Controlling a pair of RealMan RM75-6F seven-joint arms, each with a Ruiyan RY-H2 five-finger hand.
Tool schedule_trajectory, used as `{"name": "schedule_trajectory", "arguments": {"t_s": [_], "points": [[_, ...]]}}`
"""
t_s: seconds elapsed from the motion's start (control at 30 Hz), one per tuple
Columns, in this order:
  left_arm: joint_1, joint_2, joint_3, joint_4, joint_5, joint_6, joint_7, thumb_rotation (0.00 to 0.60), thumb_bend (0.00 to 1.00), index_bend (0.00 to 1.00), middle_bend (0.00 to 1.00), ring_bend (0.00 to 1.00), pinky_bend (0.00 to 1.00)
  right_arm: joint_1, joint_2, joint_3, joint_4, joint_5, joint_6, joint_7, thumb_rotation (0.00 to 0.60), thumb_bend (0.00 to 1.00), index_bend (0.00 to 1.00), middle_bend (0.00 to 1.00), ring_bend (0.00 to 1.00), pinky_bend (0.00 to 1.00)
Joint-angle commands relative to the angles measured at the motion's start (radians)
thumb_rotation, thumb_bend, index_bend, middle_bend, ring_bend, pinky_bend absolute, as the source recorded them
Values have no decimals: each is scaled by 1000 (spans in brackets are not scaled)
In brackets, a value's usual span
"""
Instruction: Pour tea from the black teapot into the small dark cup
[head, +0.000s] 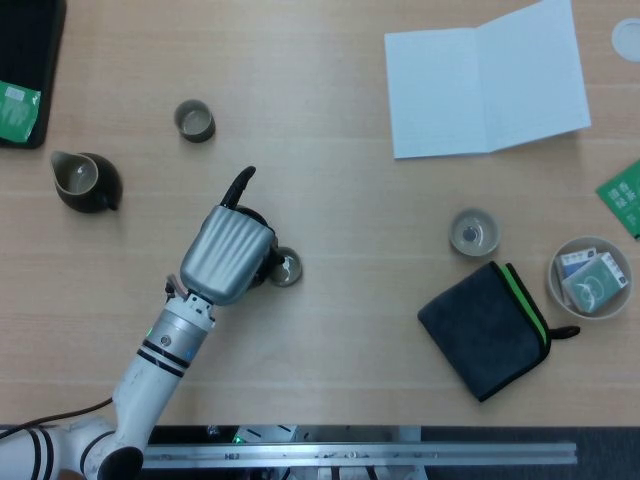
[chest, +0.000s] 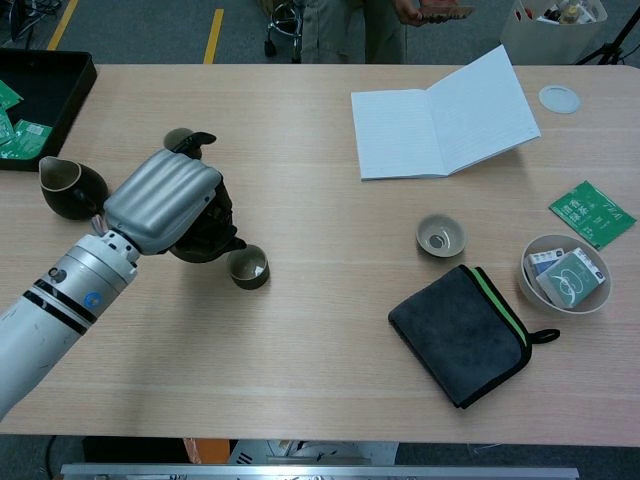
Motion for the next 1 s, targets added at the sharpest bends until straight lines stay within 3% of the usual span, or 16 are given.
{"name": "schedule_trajectory", "arguments": {"t_s": [0.03, 1.0], "points": [[3, -6, 3, 10, 9, 6, 7, 600, 341, 961, 989, 792, 99, 0, -1, 0, 1, -1, 0, 0, 600, 9, 316, 374, 247, 184], [29, -61, 30, 112, 132, 62, 73, 600, 341, 959, 988, 791, 99, -2, -4, 0, 6, -4, 2, 8, 600, 9, 316, 374, 247, 183]]}}
